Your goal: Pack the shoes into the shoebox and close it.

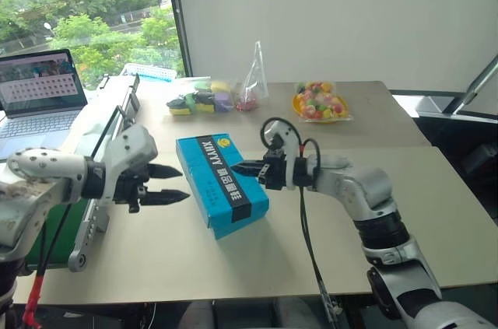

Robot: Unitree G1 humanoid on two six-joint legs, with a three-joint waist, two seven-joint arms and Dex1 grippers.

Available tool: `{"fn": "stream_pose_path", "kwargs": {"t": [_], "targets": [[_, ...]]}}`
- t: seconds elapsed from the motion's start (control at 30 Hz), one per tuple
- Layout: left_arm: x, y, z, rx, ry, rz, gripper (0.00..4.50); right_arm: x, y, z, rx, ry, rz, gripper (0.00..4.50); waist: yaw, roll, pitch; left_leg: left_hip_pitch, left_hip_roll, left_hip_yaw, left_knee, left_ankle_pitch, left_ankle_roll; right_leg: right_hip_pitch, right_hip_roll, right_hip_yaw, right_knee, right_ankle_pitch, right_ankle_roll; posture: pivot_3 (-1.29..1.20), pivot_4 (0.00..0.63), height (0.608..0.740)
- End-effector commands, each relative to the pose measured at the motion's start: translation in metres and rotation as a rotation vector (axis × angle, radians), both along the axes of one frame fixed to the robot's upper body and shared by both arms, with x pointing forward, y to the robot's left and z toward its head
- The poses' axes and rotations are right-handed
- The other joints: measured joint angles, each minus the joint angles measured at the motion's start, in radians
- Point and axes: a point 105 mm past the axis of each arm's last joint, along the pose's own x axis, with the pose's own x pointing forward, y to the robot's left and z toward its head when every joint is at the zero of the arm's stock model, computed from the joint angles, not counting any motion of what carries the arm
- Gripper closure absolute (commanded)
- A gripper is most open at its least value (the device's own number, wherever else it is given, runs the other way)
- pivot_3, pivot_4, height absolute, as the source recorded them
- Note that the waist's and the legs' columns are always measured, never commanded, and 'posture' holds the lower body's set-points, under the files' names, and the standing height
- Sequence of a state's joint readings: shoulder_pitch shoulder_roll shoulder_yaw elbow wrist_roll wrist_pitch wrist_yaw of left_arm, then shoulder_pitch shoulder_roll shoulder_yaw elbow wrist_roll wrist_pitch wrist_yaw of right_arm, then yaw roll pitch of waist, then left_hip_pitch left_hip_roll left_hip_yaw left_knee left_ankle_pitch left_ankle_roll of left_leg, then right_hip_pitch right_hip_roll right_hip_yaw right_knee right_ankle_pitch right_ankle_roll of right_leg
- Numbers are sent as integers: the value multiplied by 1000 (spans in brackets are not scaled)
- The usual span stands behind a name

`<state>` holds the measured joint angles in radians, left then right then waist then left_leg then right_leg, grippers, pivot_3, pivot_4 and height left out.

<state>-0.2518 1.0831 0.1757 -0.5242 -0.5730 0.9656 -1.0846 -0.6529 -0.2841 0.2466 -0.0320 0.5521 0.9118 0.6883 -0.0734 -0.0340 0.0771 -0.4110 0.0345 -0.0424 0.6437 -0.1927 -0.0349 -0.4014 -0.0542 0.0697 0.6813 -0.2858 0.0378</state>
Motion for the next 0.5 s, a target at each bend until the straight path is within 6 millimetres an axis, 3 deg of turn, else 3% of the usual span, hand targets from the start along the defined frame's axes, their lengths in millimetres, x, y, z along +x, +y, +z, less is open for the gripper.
{"fn": "stream_pose_path", "kwargs": {"t": [0.03,0.17,0.2,0.23,0.27,0.5], "targets": [[-1,4,11,36,-77,36,1774,5,15,3,2,-61,41,4477,3,0,0,0,0,0,0,0,0,0,0,0,0,0,0,0,0,740],[-2,4,9,34,-82,50,1774,8,18,-25,-117,-81,62,4477,4,-1,-1,0,0,0,0,0,0,1,0,0,0,0,0,0,0,740],[-2,4,9,34,-83,54,1774,9,17,-34,-173,-98,73,4477,3,-1,0,0,0,0,0,0,0,1,0,0,0,0,0,0,150,740],[-2,4,8,35,-83,56,1774,9,15,-43,-222,-108,82,4477,4,-1,34,0,0,0,0,0,0,1,0,0,0,0,0,0,150,740],[-2,4,8,36,-83,57,1774,10,14,-48,-251,-117,86,4477,5,-2,42,11,1,1,0,0,0,12,0,0,0,-1,-1,0,150,740],[0,1,5,34,-91,50,1774,13,0,-77,-471,-208,118,4477,5,2,47,14,3,0,-3,-2,4,13,2,0,-2,-3,-4,0,150,740]]}}
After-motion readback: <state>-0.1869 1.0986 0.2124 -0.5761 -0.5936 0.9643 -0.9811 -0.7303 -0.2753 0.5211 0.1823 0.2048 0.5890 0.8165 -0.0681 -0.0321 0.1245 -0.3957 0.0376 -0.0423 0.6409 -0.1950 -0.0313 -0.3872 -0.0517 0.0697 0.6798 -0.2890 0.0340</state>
